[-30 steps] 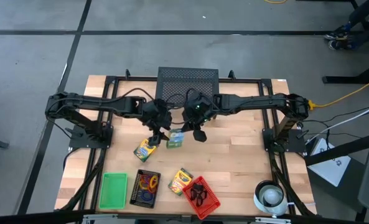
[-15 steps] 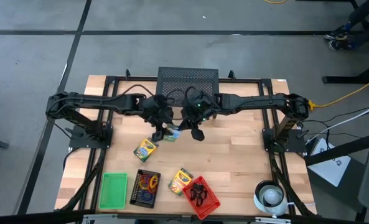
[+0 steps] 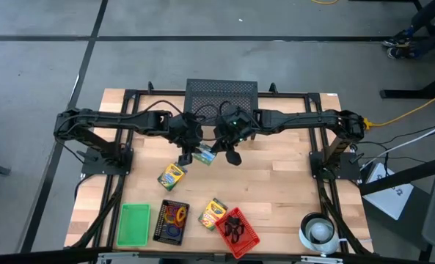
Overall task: Pick & Place Office Desk Supplies
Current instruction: Put the green crayon box into the green bin
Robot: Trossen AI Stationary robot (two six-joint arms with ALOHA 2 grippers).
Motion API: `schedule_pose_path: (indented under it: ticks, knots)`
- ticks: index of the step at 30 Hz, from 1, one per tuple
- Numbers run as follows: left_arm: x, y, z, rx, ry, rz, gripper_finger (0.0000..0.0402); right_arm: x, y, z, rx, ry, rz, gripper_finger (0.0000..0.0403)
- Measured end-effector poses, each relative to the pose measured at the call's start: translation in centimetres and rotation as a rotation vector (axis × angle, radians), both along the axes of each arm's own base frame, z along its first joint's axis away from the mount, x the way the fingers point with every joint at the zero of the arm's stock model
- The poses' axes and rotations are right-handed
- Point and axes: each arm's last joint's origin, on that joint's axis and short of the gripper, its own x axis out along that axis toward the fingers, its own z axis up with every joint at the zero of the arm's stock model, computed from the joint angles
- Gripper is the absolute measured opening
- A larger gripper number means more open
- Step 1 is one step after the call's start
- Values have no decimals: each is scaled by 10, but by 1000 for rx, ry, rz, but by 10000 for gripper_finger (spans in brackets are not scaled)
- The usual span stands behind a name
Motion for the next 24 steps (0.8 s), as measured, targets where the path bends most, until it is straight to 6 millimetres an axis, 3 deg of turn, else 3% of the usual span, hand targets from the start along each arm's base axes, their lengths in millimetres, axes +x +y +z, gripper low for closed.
schedule_pose_path:
  ticks: [4,14,18,24]
  knots:
    - [0,0,0,9,-2,-3,42,0,0,0,0,0,1,0]
    - [0,0,0,16,-1,-11,47,0,0,0,-6,-7,10,7]
    - [-2,0,-2,18,23,-7,45,0,1,2,-3,-15,16,56]
    - [-4,0,-4,14,49,-5,46,-3,-2,-1,-12,33,-21,168]
